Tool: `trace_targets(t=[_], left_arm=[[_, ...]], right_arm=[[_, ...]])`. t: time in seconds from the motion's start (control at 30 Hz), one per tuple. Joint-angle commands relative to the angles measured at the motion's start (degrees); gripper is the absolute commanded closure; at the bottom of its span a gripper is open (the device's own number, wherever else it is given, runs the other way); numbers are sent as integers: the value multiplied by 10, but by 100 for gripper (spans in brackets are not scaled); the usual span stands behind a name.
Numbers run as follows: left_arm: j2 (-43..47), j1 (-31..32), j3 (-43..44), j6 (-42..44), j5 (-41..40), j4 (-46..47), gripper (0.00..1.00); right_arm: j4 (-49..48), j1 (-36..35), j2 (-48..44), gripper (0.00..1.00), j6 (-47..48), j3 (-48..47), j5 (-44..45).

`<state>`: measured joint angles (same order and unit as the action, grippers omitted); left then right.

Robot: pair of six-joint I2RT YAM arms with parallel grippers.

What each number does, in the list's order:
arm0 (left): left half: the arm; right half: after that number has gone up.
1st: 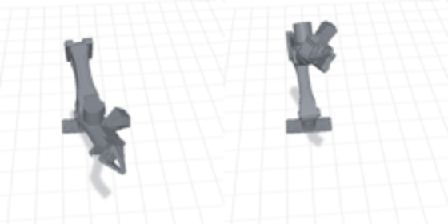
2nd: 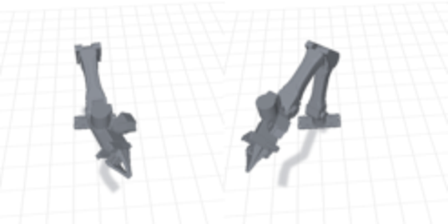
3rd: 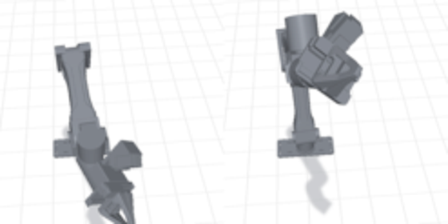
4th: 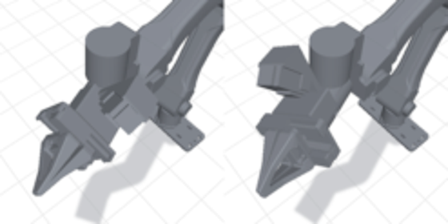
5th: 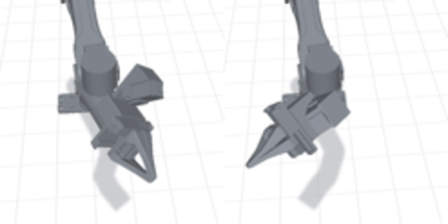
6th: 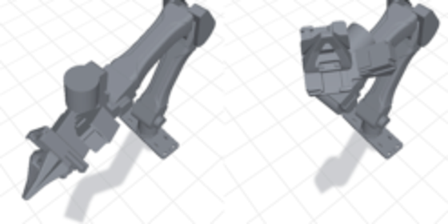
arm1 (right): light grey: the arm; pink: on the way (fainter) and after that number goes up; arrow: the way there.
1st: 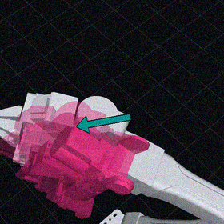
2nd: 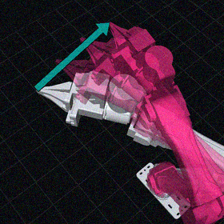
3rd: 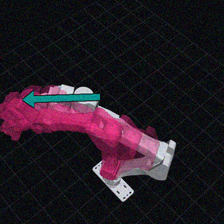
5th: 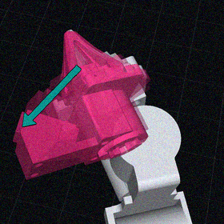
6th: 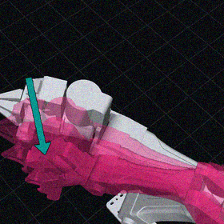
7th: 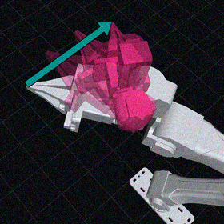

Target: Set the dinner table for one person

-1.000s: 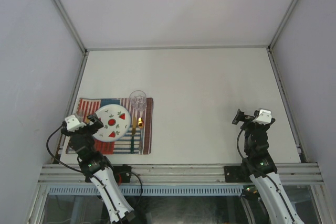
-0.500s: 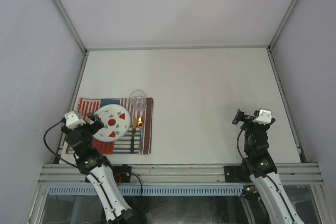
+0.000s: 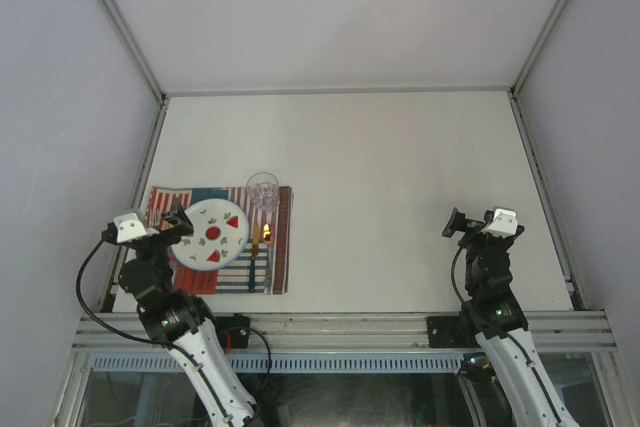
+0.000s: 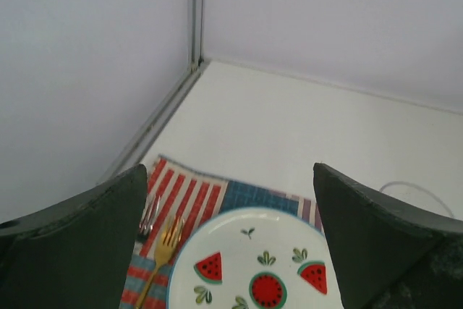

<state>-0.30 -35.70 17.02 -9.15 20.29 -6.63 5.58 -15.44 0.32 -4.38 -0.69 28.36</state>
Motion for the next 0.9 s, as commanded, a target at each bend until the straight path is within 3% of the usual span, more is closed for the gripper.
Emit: trace_targets(t=[0.0, 0.17, 0.27, 0.4, 0.5, 0.67, 0.87], left_arm=[[76, 2, -58, -7, 2, -32, 0], [9, 4, -122, 10, 24, 29, 0], [2, 4, -134, 18, 14, 18, 0], [53, 4, -191, 23, 61, 47, 0], [127, 4, -198, 25, 65, -2, 0], [128, 4, -200, 30, 78, 1, 0], [129, 4, -209, 70, 200, 22, 0]], right_arm=[[37, 1, -44, 0, -10, 29, -6], [37, 2, -45, 0, -10, 28, -6], [37, 2, -45, 0, -10, 29, -6], [38, 2, -45, 0, -10, 28, -7], [38, 2, -45, 0, -10, 28, -6], [38, 3, -45, 0, -10, 28, -8], [38, 3, -45, 0, -10, 29, -7]])
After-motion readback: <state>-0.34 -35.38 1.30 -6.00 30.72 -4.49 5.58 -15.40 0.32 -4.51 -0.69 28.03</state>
